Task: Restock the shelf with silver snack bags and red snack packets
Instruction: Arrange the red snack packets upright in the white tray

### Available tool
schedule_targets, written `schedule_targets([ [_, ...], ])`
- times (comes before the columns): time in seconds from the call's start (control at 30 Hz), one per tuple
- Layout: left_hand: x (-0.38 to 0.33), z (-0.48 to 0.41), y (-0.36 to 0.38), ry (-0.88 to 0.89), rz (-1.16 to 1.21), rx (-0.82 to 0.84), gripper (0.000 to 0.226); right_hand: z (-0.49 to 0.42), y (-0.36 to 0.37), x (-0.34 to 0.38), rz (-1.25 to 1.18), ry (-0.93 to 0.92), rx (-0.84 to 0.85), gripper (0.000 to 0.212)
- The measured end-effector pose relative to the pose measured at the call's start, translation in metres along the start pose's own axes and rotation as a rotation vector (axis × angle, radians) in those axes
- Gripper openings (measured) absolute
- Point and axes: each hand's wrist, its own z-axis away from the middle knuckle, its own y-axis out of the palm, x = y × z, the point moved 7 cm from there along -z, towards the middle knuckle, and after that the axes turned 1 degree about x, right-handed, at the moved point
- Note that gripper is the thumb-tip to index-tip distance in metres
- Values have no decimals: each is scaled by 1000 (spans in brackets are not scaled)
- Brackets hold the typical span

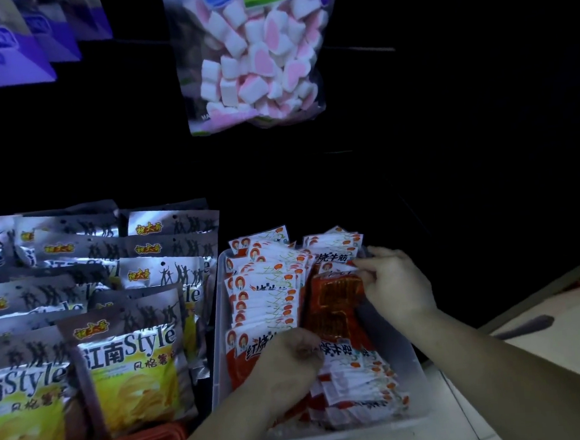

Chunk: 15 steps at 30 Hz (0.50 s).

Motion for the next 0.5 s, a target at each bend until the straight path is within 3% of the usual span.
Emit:
schedule_targets([
  [0.13, -1, 0, -9, 22, 57, -150, 29, -2, -26, 4, 0, -124, -208, 22],
  [0.2, -10, 4, -20, 74, 107, -239, 31, -2, -40, 7, -100, -152, -236, 15],
  [0.33, -52, 31, -46, 274, 236, -299, 26, 6, -55, 28, -527, 43, 81, 18],
  [0.5, -98, 65, -62, 334, 353, -182, 38, 44, -100, 61, -921, 212, 189, 7],
])
